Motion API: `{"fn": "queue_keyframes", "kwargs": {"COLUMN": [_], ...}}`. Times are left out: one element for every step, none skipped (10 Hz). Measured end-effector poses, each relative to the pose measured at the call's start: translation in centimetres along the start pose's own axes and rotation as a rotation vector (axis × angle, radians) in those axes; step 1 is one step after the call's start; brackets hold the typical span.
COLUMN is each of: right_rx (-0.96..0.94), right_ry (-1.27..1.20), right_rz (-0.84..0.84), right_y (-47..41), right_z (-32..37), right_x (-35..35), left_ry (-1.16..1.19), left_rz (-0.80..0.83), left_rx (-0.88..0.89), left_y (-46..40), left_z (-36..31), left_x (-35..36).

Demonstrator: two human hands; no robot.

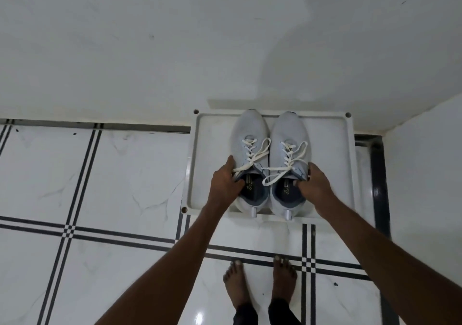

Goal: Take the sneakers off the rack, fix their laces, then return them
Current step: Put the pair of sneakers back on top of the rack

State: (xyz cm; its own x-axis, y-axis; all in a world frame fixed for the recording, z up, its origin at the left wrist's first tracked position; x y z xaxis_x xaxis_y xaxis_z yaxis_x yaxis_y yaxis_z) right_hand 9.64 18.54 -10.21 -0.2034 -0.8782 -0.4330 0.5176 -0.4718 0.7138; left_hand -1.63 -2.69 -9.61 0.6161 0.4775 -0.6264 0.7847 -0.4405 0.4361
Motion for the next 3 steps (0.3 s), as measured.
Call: {"fn": "queue_keyframes", "kwargs": {"right_rx": [0.021,-0.004,-0.175], "right_ry": [0.03,0.138,0.157], "right_rz": [0.005,-0.048,-0.17], "right_y": [1.3,3.1,6.3], "right_z": [1.0,3.2,8.3], "right_x": [-0.5,-1.5,-3.5], "left_ry": [0.01,-0.051,-0.122], "left_rz": [0.014,-0.04,-0.141], "left_rx": [-0.034,-0.005,0.139], "left_y": [0.7,1.2,1.8], "left_z": [-1.0,-3.0,-7.9], "left_x": [-0.9,-2.7,-7.1]}}
Point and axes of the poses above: each hand's wrist, its own y-axis away from the middle knuckle, its own x-axis out of the palm, z = x × y, the point moved 3 cm from there along -y, towards the middle knuckle, and after that the axes turned 4 degrees about z, right-handed, at the moved point
